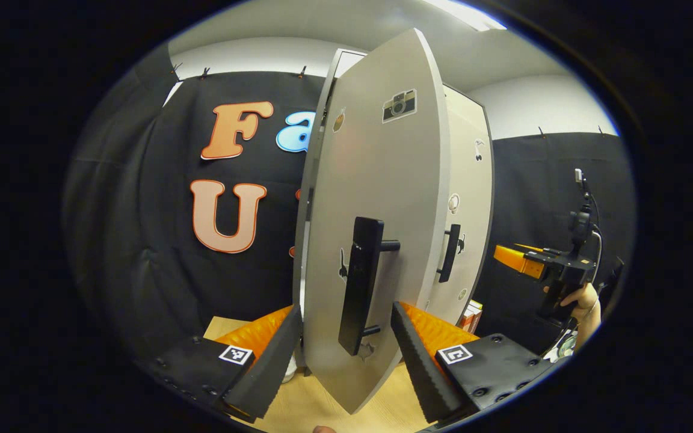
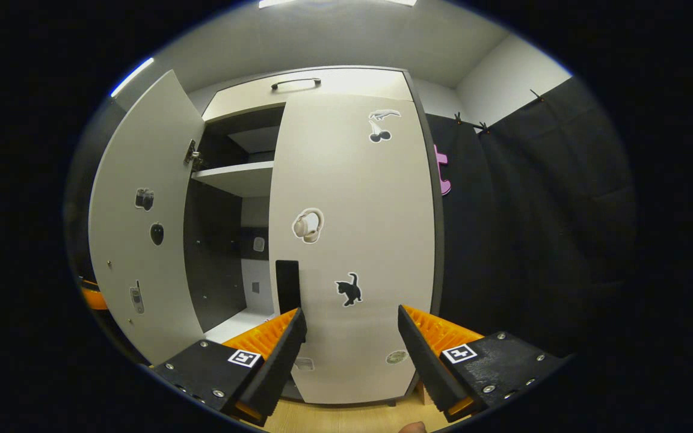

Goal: Grab one shoe with the right hand and put it into the shoe cabinet, grab the other shoe with the left hand and put it into the shoe cabinet; then close the right door with the right hand and the left door with the left hand.

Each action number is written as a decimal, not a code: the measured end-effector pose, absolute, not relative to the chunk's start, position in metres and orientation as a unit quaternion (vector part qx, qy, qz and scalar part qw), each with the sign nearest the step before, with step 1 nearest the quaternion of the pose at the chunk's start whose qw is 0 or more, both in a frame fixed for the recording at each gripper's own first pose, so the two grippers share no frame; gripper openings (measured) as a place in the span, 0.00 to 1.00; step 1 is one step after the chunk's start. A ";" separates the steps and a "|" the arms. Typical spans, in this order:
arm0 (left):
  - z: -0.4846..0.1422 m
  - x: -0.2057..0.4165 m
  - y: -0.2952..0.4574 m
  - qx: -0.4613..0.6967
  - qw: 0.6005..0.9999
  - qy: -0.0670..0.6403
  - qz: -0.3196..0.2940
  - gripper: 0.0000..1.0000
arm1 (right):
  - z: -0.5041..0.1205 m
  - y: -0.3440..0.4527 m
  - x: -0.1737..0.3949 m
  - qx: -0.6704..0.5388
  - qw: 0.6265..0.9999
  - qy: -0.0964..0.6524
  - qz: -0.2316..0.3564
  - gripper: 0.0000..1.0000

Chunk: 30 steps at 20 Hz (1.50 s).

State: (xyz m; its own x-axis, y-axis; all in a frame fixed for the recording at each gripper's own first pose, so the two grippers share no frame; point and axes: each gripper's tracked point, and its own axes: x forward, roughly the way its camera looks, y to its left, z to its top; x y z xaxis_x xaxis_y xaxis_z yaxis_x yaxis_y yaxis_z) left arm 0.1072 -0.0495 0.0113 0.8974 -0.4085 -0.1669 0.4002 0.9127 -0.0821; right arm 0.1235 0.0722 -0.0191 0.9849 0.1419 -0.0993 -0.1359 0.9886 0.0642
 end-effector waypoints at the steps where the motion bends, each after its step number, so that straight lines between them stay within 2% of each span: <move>1: 0.009 0.110 -0.052 -0.017 0.975 0.090 -0.202 0.96 | -0.016 0.065 0.120 0.027 0.996 0.048 0.065 0.94; 3: 0.007 0.115 -0.057 -0.014 0.976 0.092 -0.196 0.94 | -0.012 0.050 0.113 0.028 0.997 0.044 0.055 0.94; 5: 0.005 0.116 -0.066 -0.020 0.975 0.093 -0.199 0.98 | -0.011 0.037 0.107 0.029 0.997 0.044 0.048 0.94; 7: 0.002 0.118 -0.074 -0.025 0.974 0.096 -0.204 0.95 | -0.011 0.027 0.101 0.027 0.998 0.045 0.040 0.94; 13: -0.009 0.132 -0.103 -0.041 0.974 0.104 -0.199 0.98 | -0.020 -0.008 0.090 0.015 0.998 0.057 0.011 0.93; 17: -0.020 0.146 -0.142 -0.049 0.969 0.108 -0.215 0.98 | -0.027 -0.029 0.084 0.011 0.998 0.066 -0.005 0.94; 18: -0.024 0.150 -0.152 -0.044 0.969 0.110 -0.216 0.95 | -0.028 -0.033 0.083 0.010 0.998 0.068 -0.009 0.94; 19: -0.025 0.154 -0.160 -0.037 0.969 0.111 -0.219 0.98 | -0.028 -0.038 0.081 0.010 0.997 0.070 -0.013 0.94; 25: -0.025 0.177 -0.182 -0.008 0.976 0.101 -0.192 1.00 | -0.032 -0.062 0.075 0.006 0.997 0.077 -0.030 0.94; 27: -0.026 0.177 -0.184 -0.004 0.977 0.098 -0.188 0.96 | -0.033 -0.068 0.074 0.002 0.996 0.079 -0.033 0.94; 30: -0.026 0.179 -0.187 0.004 0.979 0.097 -0.181 0.96 | -0.034 -0.069 0.079 -0.001 0.996 0.083 -0.031 0.94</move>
State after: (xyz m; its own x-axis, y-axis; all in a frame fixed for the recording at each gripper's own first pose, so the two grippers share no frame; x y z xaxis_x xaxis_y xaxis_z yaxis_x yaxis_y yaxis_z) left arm 0.1785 -0.1866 -0.0260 0.9157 -0.3529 -0.1920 0.3546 0.9346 -0.0270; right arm 0.0793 -0.0691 -0.0340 0.9844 -0.0612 -0.1647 0.0610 0.9981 -0.0068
